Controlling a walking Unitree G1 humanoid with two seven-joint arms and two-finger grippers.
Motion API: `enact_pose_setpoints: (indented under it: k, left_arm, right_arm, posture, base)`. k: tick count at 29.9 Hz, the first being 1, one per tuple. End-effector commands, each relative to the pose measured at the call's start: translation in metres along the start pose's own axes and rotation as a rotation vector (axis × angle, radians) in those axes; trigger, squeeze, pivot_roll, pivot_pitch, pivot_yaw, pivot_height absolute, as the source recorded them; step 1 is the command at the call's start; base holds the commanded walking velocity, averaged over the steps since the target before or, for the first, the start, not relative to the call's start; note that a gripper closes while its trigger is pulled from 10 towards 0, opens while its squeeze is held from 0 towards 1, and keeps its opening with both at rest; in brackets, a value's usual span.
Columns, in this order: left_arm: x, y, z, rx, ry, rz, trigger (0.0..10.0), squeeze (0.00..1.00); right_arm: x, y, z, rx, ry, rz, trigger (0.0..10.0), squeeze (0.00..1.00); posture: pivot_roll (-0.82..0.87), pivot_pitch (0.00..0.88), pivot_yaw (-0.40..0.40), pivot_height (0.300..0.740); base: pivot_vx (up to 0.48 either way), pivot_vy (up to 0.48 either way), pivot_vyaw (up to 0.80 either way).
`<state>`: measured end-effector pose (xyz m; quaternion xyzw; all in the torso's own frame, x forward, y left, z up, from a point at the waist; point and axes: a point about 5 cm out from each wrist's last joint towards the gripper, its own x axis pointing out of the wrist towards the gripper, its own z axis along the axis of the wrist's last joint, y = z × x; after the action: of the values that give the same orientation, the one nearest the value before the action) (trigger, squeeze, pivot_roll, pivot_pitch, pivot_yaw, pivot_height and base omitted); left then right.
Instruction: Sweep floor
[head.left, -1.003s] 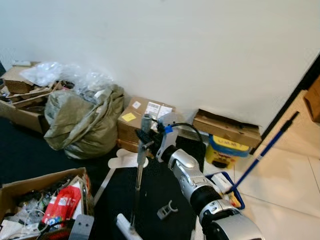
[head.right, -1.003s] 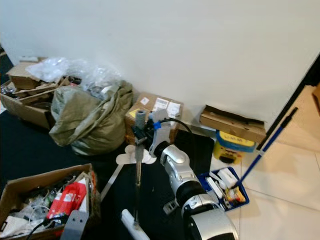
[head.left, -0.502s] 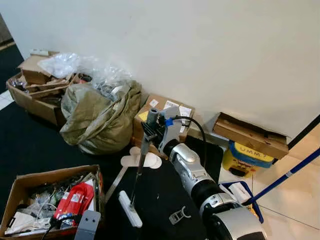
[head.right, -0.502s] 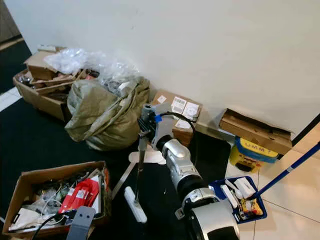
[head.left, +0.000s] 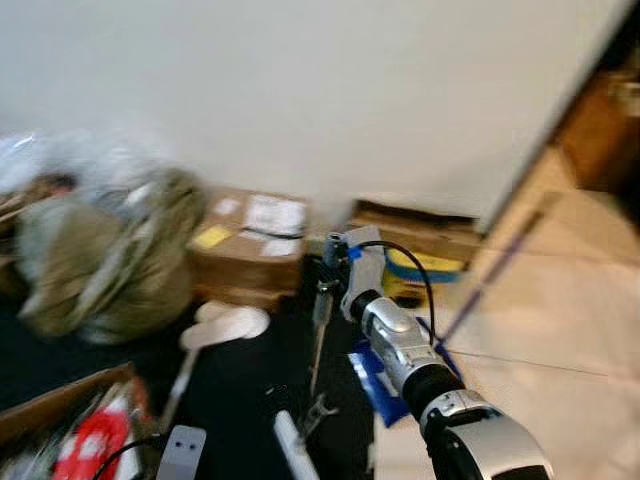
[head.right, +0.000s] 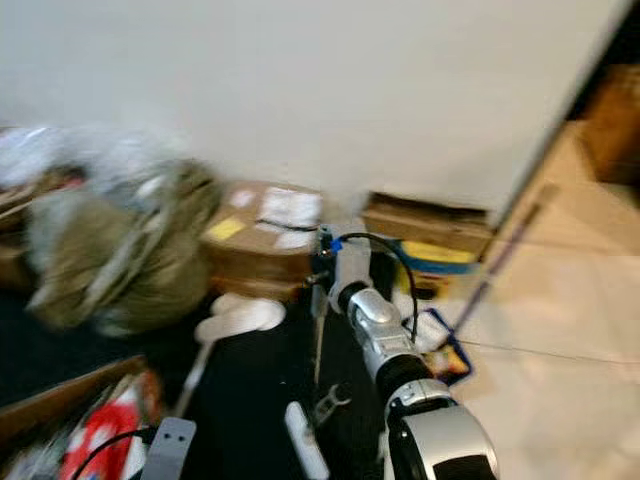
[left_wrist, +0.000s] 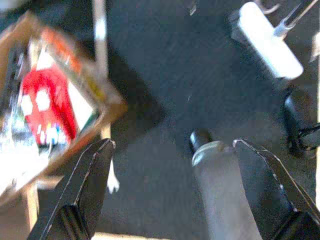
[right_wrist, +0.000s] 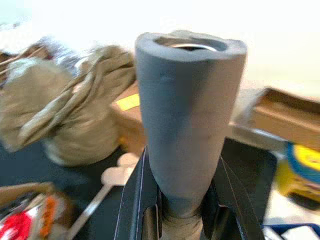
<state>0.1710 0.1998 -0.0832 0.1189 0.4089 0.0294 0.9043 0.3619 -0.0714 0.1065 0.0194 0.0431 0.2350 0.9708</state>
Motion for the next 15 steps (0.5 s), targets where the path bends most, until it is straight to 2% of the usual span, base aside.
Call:
enact_pose_setpoints:
  k: [1,5,8,15]
  left_arm:
    - [-0.004,0.004,-0.013,0.006,0.041,0.011,10.0,0.0]
    - [-0.004,0.004,-0.014,0.009,0.038,0.01,10.0,0.0]
    - [-0.006,0.002,-0.018,0.018,0.044,0.001,10.0,0.0]
    - [-0.008,0.002,-0.024,0.024,0.056,-0.003,10.0,0.0]
  right_arm:
    - [0.005,0.018,0.003,0.047,-0.026,0.06,10.0,0.0]
    - [0.007,0.031,0.003,0.09,-0.033,0.137,10.0,0.0]
    - [0.009,0.037,0.007,0.074,-0.054,0.16,10.0,0.0]
    - [0.01,0.037,0.014,0.03,-0.089,0.151,10.0,0.0]
  posture:
    - [-0.04,0.108,-0.02,0.74]
    - [-0.04,0.119,-0.021,0.74]
    - [-0.05,0.128,-0.02,0.74]
    - [-0.05,0.14,-0.023,0.74]
  base:
    - [0.0,0.0,0.0]
    - [0.0,0.0,0.0]
    - [0.0,0.0,0.0]
    - [0.0,0.0,0.0]
